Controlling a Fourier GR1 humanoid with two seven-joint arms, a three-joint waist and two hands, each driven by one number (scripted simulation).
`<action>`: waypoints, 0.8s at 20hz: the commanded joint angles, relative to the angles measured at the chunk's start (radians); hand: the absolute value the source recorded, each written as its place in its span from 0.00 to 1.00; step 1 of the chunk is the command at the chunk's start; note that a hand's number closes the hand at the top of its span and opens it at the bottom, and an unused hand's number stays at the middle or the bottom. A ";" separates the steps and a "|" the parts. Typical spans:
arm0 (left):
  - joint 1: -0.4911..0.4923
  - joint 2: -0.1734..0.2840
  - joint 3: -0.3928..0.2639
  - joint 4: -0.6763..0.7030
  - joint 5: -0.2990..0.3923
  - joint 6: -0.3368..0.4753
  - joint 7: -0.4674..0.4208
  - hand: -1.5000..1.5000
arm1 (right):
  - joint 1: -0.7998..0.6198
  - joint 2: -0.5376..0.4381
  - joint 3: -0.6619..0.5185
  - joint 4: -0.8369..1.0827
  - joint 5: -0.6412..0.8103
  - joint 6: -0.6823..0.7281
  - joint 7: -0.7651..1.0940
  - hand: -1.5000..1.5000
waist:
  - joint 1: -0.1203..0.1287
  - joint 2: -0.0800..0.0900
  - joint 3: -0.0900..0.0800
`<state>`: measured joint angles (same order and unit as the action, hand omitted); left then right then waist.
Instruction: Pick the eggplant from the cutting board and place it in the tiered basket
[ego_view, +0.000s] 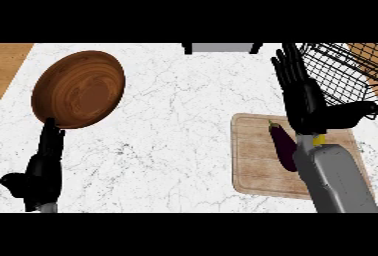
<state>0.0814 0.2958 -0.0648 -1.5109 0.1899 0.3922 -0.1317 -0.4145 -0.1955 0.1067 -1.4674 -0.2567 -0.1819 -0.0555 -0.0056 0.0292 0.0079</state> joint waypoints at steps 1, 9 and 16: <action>-0.059 0.007 -0.023 0.002 -0.039 -0.005 0.048 0.50 | -0.033 -0.036 -0.092 0.155 -0.107 0.167 -0.072 1.00 | 0.012 -0.025 -0.007; -0.210 -0.028 -0.172 -0.048 -0.095 -0.053 0.081 0.50 | -0.047 -0.216 -0.191 0.380 -0.384 0.535 0.142 0.00 | 0.010 0.004 -0.001; -0.224 -0.055 -0.199 -0.033 -0.118 -0.039 0.107 0.50 | -0.042 -0.306 -0.269 0.508 -0.771 1.083 0.294 0.00 | 0.019 -0.009 -0.001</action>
<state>-0.1189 0.2533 -0.2432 -1.5500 0.0882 0.3489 -0.0497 -0.4500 -0.4046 -0.1133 -1.0606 -0.8908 0.6408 0.1821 0.0028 0.0232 0.0089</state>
